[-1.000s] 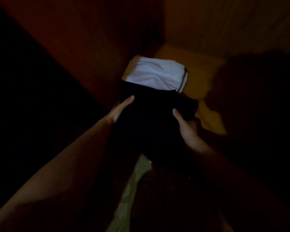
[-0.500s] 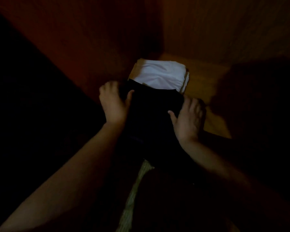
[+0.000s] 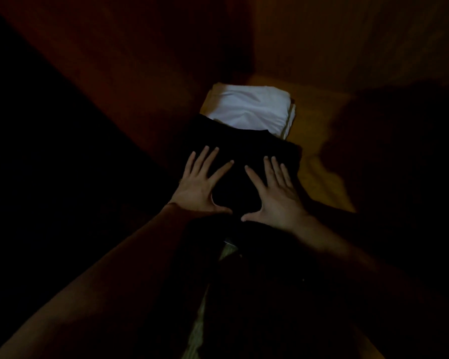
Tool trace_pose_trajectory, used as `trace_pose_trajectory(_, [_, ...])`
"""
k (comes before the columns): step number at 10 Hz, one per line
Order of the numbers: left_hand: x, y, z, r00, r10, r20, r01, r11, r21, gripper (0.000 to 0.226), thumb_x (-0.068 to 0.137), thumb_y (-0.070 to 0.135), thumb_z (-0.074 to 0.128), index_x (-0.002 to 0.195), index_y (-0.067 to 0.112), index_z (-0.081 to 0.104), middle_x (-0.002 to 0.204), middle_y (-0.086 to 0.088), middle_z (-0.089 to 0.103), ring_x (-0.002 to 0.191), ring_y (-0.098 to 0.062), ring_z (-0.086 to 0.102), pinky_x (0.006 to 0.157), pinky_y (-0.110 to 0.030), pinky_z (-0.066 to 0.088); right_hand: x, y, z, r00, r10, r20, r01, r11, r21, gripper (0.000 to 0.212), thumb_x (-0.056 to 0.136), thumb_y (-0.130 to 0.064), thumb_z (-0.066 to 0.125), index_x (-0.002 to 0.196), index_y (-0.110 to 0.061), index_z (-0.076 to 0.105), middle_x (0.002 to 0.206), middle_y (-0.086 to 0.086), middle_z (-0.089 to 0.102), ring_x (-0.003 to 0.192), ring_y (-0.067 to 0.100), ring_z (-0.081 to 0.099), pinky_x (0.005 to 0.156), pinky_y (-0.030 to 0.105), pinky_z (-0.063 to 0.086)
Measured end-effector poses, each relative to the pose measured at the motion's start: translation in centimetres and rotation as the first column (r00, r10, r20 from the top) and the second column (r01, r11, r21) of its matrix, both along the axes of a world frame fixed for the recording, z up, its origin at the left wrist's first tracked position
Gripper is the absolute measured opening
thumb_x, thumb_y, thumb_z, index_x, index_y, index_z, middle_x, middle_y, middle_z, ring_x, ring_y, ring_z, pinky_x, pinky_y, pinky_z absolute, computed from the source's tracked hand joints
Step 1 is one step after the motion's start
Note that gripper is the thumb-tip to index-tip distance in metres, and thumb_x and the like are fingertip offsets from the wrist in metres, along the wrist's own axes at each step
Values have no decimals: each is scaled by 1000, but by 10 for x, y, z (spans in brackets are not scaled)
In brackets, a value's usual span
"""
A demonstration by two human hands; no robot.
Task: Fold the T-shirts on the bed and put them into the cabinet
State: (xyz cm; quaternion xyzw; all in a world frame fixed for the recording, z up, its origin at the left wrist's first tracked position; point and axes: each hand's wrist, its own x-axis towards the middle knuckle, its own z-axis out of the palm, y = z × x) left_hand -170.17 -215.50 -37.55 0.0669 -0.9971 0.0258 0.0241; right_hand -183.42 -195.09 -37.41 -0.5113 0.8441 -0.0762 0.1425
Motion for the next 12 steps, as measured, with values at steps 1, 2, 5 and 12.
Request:
trace_pose_trajectory(1, [-9,-13,-4,999,29,42,-29,1000,-13,115,64,87,56,157,26,25,160,-23,26,150,-41,17,120,-59,13,-3,-16,-4,999,-20,-42,19,1000,-10,121,71,-67,73,159,-26,-1,162,26,-8,150,38,-13,122,50,-8])
trace_pose_trajectory(2, [-21,-21,-5,995,71,74,-69,997,-22,119,61,80,66,158,27,21,161,-22,21,151,-40,13,121,-59,9,-12,-31,-9,997,-51,-63,48,998,-40,120,70,-64,75,159,-26,5,162,27,-3,151,39,-8,122,51,-6])
trace_pose_trajectory(5, [-60,-54,-3,988,53,146,-57,998,20,124,58,97,36,159,26,23,162,-22,18,152,-40,9,122,-58,5,-44,-63,-23,995,-80,-59,74,994,-85,116,72,-64,74,159,-23,9,162,28,0,150,41,-6,120,51,-10])
trace_pose_trajectory(12, [31,-12,234,888,207,411,-303,935,184,102,89,71,51,157,35,-16,167,-7,-15,153,-28,-12,120,-56,12,23,-50,227,999,-18,38,9,977,212,100,78,-72,52,158,-29,9,166,10,1,151,28,-15,119,55,-11])
